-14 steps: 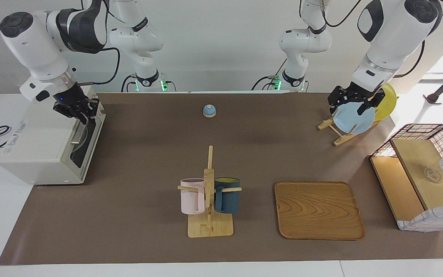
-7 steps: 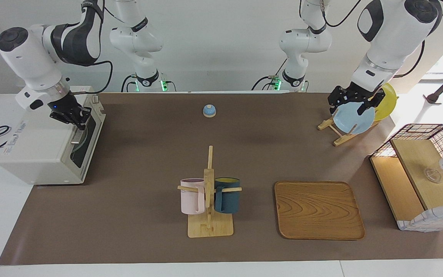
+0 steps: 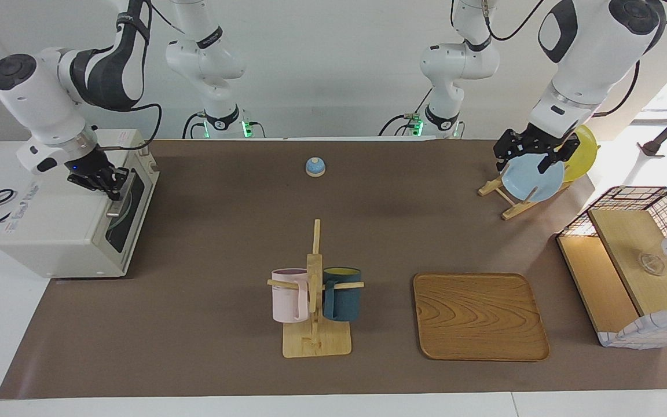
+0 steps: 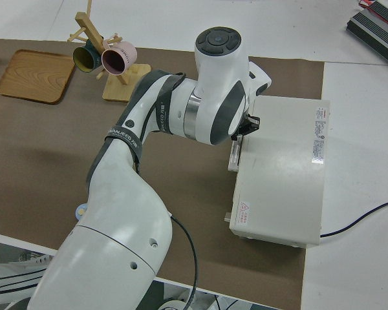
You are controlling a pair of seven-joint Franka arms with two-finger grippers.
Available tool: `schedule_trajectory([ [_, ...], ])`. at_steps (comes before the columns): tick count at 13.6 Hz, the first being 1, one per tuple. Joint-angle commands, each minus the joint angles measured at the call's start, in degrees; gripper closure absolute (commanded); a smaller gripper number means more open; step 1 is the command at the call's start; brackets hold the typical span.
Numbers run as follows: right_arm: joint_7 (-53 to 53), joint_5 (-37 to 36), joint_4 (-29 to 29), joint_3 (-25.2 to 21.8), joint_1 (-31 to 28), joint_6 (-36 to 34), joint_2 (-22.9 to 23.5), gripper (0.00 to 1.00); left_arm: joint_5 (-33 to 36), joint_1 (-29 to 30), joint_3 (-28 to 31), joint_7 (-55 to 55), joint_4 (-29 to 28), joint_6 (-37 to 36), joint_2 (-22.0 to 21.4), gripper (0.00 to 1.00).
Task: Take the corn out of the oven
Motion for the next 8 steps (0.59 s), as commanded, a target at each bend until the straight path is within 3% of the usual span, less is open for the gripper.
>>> schedule_trajectory([
  [1,-0.8,-0.3,-2.1,0.4,-0.9,1.6,-0.2,1.0,0.9,0.6,-0.5,0.7,-1.7,0.2,-1.6,0.0],
  [8,4.4,0.7,-6.9,0.6,3.9,7.6,0.8,1.0,0.9,0.6,-0.5,0.7,-1.6,0.2,-1.6,0.0],
])
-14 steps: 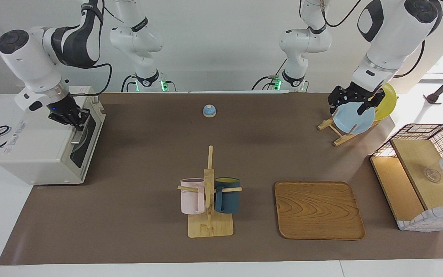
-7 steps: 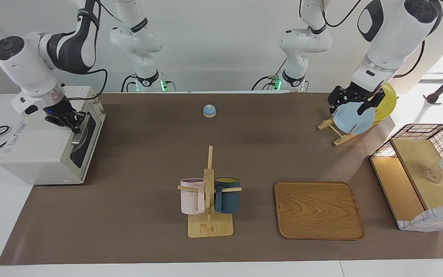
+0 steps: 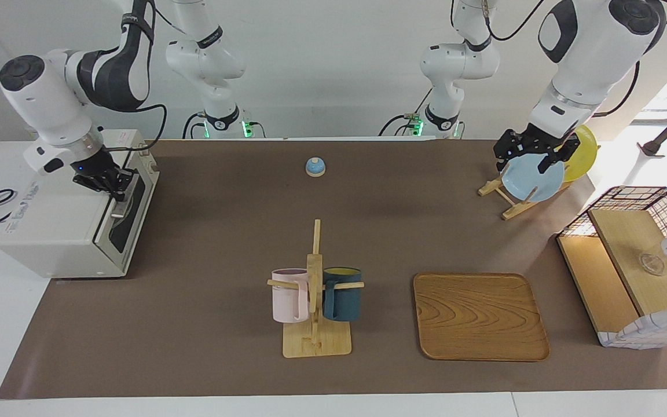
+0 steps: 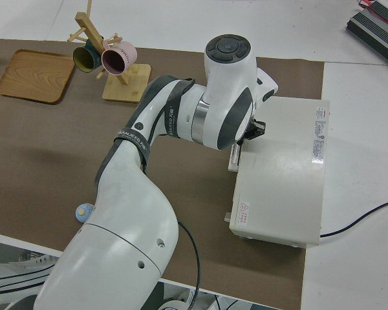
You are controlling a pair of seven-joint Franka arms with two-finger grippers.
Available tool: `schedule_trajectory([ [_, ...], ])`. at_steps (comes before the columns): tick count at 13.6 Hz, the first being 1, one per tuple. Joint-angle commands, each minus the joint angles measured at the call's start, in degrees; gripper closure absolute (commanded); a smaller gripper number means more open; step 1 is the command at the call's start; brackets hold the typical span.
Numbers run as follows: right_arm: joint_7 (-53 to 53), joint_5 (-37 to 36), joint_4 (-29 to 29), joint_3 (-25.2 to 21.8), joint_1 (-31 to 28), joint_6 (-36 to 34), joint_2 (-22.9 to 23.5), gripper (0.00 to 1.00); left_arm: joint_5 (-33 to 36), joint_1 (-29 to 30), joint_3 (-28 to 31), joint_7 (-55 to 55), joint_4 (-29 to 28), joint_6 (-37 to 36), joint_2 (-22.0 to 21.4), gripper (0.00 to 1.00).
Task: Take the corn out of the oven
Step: 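Pull the oven door open with the right gripper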
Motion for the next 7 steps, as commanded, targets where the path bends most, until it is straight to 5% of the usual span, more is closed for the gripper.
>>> schedule_trajectory([
  [1,3.6,0.4,-5.0,0.2,2.6,6.3,2.2,1.0,0.9,0.6,-0.5,0.7,-1.7,0.2,-1.5,0.0],
  [7,6.1,0.4,-8.9,0.3,5.5,15.9,6.0,1.0,0.9,0.6,-0.5,0.7,-1.7,0.2,-1.5,0.0],
])
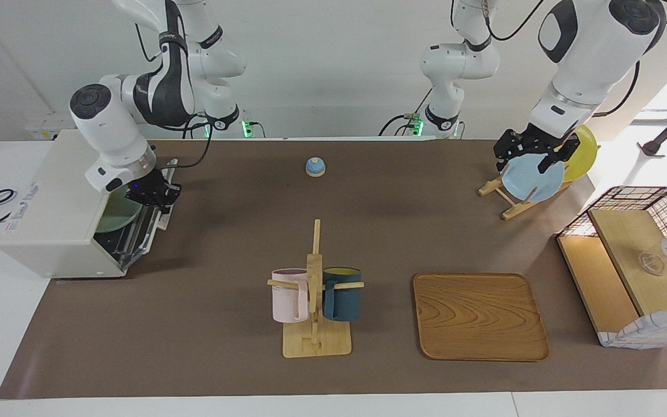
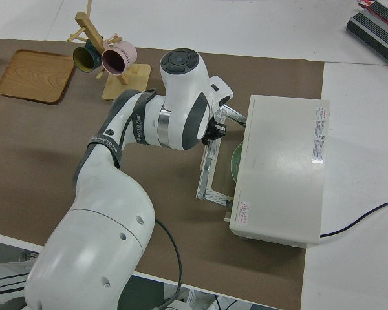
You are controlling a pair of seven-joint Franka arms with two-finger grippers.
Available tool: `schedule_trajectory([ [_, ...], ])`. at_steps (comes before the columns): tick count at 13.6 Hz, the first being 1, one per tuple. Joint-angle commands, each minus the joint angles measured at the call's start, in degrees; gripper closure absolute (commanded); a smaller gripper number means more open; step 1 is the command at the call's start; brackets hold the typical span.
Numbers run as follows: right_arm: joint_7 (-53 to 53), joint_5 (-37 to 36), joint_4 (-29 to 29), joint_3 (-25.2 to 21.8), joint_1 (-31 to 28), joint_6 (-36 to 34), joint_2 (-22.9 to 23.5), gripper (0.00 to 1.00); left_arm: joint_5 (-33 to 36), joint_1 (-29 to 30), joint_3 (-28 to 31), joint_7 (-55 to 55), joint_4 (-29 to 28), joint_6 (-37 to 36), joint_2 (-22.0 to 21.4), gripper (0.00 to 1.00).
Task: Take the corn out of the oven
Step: 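Pull the oven door open with the right gripper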
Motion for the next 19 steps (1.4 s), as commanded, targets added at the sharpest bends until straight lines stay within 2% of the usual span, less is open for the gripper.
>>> schedule_trajectory([
  [1,-0.1,-2.1,-3.9,-1.2,-0.7,8.8,3.2,1.0,0.9,0.6,-0.5,0.7,-1.7,0.2,-1.5,0.0],
  [3,0.5,-2.1,-6.0,-1.2,0.0,12.5,3.6,1.0,0.9,0.6,-0.5,0.7,-1.7,0.2,-1.5,0.0],
  [7,0.7,-1.9,-6.8,-1.2,-0.1,15.4,7.0,1.0,0.9,0.6,-0.5,0.7,-1.7,0.2,-1.5,0.0],
  [13,0.8,2.8,-6.7,-1.0,0.8,15.8,8.8,1.0,0.9,0.6,-0.5,0.7,-1.7,0.2,-1.5,0.0],
  [16,4.3,4.1,-5.1,2.9,0.8,14.5,8.3,1.0,0.9,0.6,-0.5,0.7,-1.6,0.2,-1.5,0.0],
  [18,7.0,4.4,-1.7,5.4,0.8,8.3,6.2,1.0,0.9,0.6,-0.5,0.7,-1.7,0.2,-1.6,0.0],
  [19,7.2,4.4,0.1,5.4,0.4,3.4,4.8,0.89,0.9,0.6,-0.5,0.7,-1.7,0.2,-1.6,0.0],
])
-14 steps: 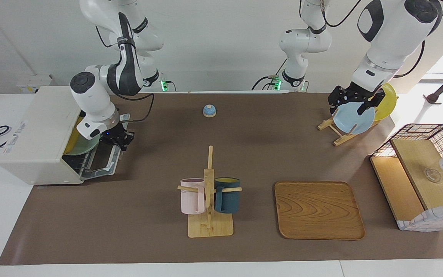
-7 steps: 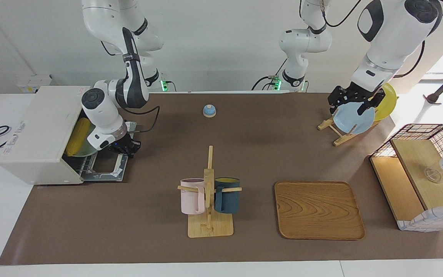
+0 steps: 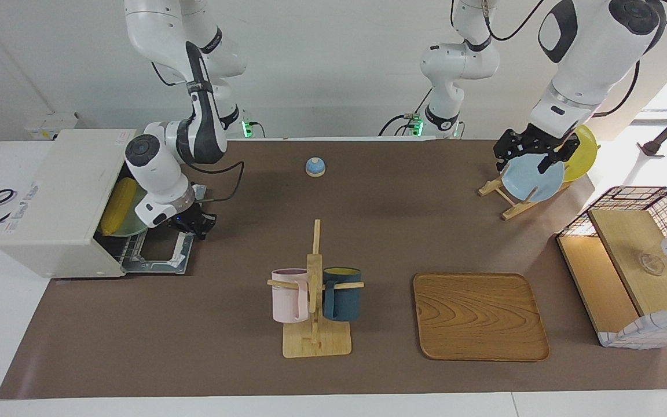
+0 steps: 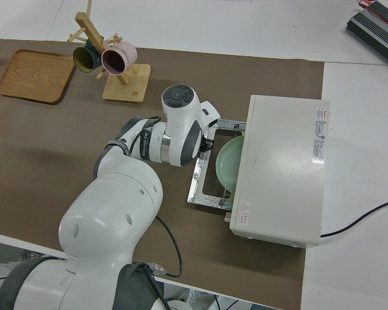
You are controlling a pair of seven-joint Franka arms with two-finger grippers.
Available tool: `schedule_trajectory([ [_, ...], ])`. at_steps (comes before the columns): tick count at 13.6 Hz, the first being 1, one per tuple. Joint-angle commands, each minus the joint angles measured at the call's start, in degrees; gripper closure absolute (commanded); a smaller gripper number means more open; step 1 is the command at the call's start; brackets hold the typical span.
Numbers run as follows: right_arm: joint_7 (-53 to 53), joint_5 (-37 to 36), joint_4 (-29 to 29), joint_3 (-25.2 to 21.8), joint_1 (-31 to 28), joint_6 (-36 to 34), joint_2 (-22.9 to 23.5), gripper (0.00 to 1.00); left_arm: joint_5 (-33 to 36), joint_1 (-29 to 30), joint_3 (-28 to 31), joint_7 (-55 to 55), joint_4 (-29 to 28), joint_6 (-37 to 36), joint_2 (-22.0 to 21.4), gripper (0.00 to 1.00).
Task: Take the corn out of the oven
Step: 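Pull the oven door open with the right gripper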
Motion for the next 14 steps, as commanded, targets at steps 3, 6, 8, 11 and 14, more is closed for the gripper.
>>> schedule_trajectory([
  [3,0.8,-0.1,4.3,0.7,-3.5,-15.4,-8.4,0.62,0.9,0.6,-0.5,0.7,-1.7,0.2,-1.5,0.0],
  [6,-2.7,-1.6,2.6,0.8,-8.8,-16.8,-9.9,0.32,0.9,0.6,-0.5,0.7,-1.7,0.2,-1.5,0.0],
  [8,-3.8,-1.8,-0.8,0.8,-9.4,-12.8,-10.9,0.32,0.9,0.6,-0.5,0.7,-1.7,-0.3,-1.6,0.0],
  [11,-4.3,-3.3,-2.2,0.8,-9.4,-11.3,-10.9,0.33,0.9,0.6,-0.5,0.5,-1.7,-0.3,-1.6,0.0],
  [14,-6.4,-8.3,-2.7,0.8,-9.5,-10.6,-10.7,0.34,0.9,0.6,-0.5,0.6,-1.7,-0.1,-1.6,0.0],
])
